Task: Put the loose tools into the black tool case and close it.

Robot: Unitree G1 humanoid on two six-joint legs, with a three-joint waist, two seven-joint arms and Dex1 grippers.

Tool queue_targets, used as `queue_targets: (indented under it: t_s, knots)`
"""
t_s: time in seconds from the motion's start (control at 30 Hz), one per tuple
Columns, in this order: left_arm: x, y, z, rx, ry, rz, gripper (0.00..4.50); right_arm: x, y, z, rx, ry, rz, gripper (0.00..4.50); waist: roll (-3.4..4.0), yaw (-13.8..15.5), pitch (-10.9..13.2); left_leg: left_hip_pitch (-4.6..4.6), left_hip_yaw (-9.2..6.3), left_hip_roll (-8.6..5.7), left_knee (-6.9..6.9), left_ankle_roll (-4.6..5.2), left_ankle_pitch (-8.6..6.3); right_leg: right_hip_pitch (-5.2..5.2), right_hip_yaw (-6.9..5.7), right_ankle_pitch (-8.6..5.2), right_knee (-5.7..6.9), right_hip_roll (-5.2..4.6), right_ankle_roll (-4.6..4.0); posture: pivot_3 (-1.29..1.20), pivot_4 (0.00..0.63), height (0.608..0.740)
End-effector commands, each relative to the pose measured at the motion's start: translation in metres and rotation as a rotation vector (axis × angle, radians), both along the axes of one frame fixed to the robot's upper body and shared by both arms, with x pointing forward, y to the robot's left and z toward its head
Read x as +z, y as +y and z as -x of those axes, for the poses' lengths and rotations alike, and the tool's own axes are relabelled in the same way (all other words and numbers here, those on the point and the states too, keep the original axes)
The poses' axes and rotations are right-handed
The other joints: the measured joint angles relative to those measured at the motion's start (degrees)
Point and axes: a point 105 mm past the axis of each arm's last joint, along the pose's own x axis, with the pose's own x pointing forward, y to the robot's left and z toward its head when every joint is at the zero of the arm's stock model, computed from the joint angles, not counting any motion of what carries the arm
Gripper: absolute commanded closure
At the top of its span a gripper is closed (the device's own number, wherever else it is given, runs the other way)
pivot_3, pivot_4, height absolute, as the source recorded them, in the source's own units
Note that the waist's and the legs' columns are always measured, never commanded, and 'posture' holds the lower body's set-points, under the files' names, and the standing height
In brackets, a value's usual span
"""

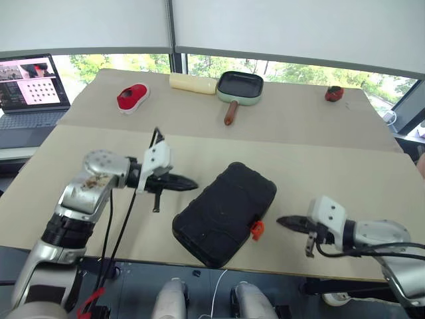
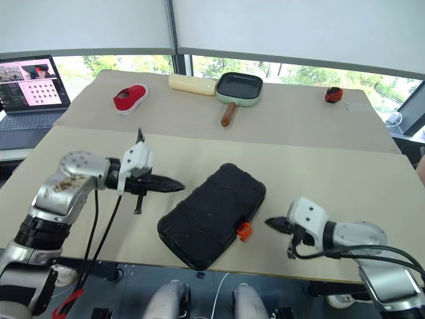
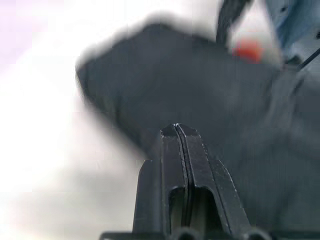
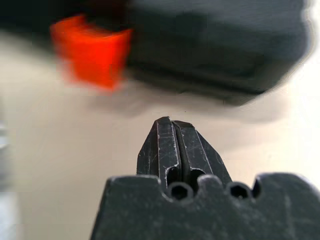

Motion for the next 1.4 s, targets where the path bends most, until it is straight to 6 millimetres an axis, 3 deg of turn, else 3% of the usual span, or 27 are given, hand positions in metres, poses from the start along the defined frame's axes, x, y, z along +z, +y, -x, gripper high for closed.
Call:
queue_targets:
  t_s: [0.03, 0.13, 0.23, 0.6, 0.83, 1.03, 1.3, 1.4]
  knots:
    - [-0.034, -0.011, 0.007, -0.115, -0.03, -0.139, 4.48, 0.005, 0.015, 0.009, 0.054, 0.005, -0.019, 4.5, 0.01, -0.47, -0.01, 0.01, 0.0, 0.01, -0.01, 0.0, 0.0, 0.0, 0.03, 0.0, 0.01, 0.03, -0.01, 0.0, 0.15, 0.74]
    - [-0.058, -0.013, 0.003, -0.151, -0.065, -0.219, 4.48, 0.002, 0.025, 0.009, 0.065, 0.01, -0.028, 4.5, -0.03, -0.73, 0.0, 0.02, -0.06, 0.01, -0.01, 0.0, 0.0, -0.02, 0.02, 0.0, 0.04, 0.07, -0.04, 0.0, 0.15, 0.74]
    - [-0.067, -0.015, 0.001, -0.17, -0.073, -0.236, 4.48, -0.002, 0.032, 0.005, 0.066, 0.01, -0.03, 4.5, 0.04, -0.65, -0.06, 0.07, -0.08, -0.02, 0.0, 0.0, 0.0, 0.09, 0.02, 0.0, 0.01, 0.03, -0.04, 0.0, 0.15, 0.74]
    - [-0.073, -0.018, 0.0, -0.187, -0.091, -0.216, 4.48, -0.017, 0.057, -0.02, 0.037, -0.023, -0.066, 4.5, -0.02, -0.6, -0.15, 0.1, -0.06, -0.01, 0.01, 0.0, 0.01, 0.1, 0.02, 0.0, 0.02, 0.02, -0.04, 0.0, 0.15, 0.74]
    - [-0.075, -0.019, 0.0, -0.196, -0.1, -0.216, 4.48, 0.008, 0.065, -0.014, 0.058, -0.056, -0.155, 4.5, 0.01, -0.77, -0.17, 0.12, -0.05, 0.01, 0.01, 0.01, 0.01, 0.08, 0.02, 0.0, 0.08, 0.04, -0.04, 0.0, 0.15, 0.74]
    - [-0.08, -0.024, -0.003, -0.205, -0.113, -0.219, 4.48, 0.04, 0.066, -0.007, 0.056, -0.051, -0.231, 4.5, 0.02, -0.88, -0.16, 0.13, -0.06, 0.02, 0.01, 0.01, 0.01, 0.08, 0.02, 0.01, 0.08, 0.05, -0.05, 0.0, 0.15, 0.74]
    - [-0.084, -0.029, -0.008, -0.192, -0.109, -0.203, 4.48, 0.042, 0.068, -0.012, 0.032, -0.037, -0.228, 4.5, 0.31, -0.82, -0.38, 0.48, -0.06, 0.01, 0.01, 0.0, 0.01, 0.47, 0.03, -0.13, 0.01, 0.03, 0.19, 0.0, 0.15, 0.74]
    - [-0.076, -0.021, -0.011, -0.129, -0.07, -0.165, 4.48, 0.043, 0.057, -0.009, 0.029, -0.036, -0.199, 4.5, 0.33, -0.27, -0.4, 0.45, -0.06, -0.01, 0.0, 0.0, 0.0, 0.52, 0.01, -0.11, -0.11, -0.01, 0.15, 0.0, 0.15, 0.74]
